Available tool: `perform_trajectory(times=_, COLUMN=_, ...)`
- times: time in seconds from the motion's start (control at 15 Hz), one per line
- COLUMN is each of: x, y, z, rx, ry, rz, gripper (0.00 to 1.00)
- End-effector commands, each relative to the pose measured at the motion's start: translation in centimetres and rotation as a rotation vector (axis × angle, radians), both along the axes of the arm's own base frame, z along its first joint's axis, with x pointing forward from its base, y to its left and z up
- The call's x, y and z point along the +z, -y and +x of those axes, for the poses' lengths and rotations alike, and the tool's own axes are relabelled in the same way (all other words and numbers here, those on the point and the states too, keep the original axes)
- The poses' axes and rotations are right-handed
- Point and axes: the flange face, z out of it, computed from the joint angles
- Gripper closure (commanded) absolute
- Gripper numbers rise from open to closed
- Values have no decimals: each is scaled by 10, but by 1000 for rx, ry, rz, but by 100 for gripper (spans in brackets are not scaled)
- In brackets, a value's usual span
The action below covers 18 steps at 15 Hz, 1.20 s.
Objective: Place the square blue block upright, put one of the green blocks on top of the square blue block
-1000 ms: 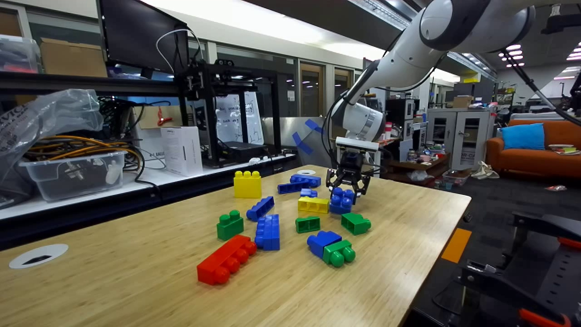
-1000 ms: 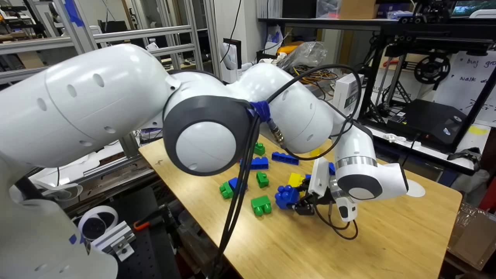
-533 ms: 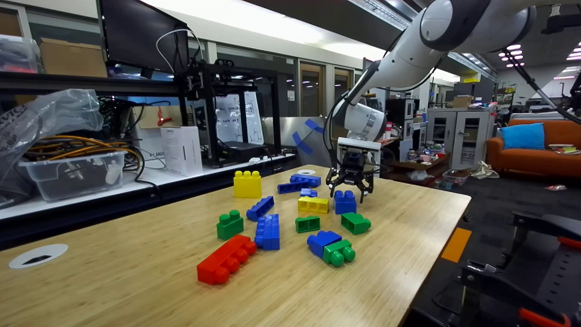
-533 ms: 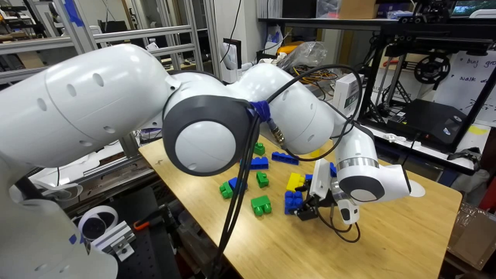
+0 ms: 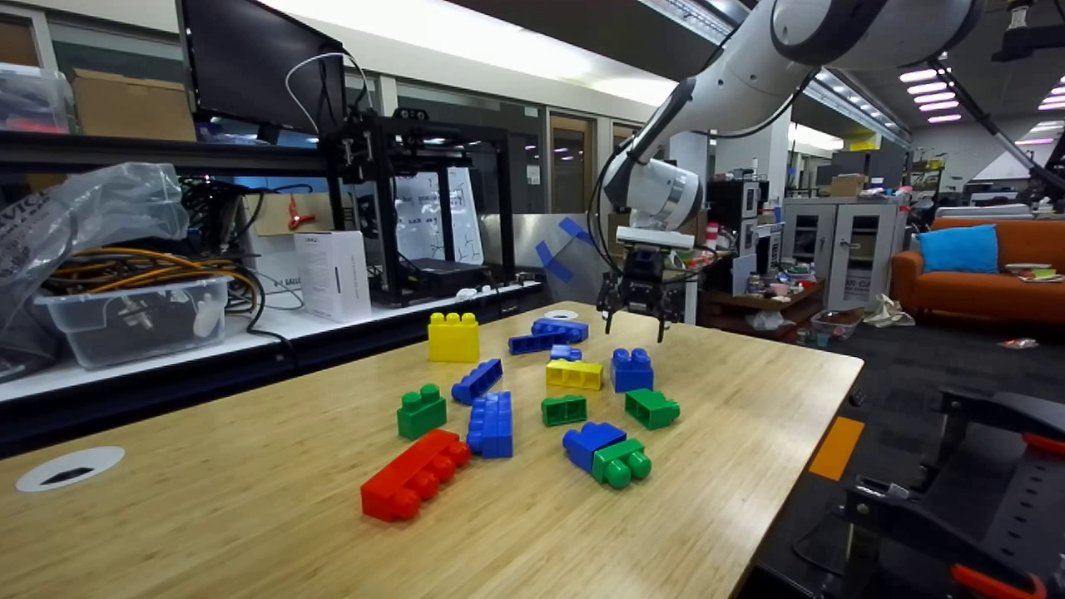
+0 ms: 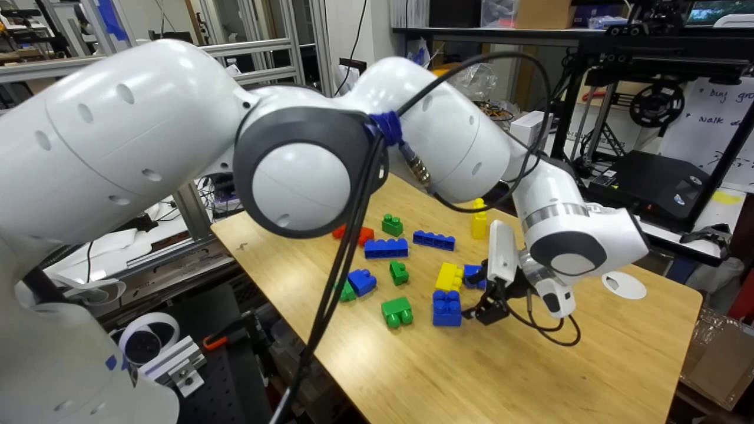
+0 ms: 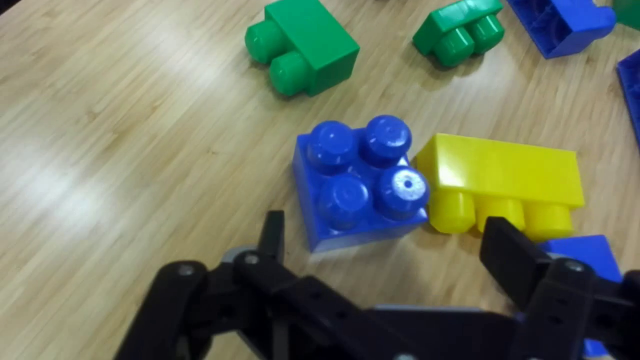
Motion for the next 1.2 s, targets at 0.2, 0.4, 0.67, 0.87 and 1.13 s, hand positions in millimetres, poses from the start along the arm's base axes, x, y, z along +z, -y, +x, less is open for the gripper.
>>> perform_trajectory(times=0.2, x=128, y=-19, z=14, rx=208, ry=233, rz=-181, gripper=0)
perform_trajectory(times=0.4, x=178, y=-45, z=7, rx=342, ry=326, rz=-240, gripper=0)
perform_trajectory(times=0.67, x=208, y=-80, z=-25, rx=571, ry=384, rz=-260, gripper=0)
perform_trajectory(times=0.87, x=219, y=-102, z=-61, rx=746, ry=394, rz=-247, gripper=0)
perform_trajectory(times=1.13, x=228, y=-117, z=-110, rx=977, ry=392, rz=-218, gripper=0)
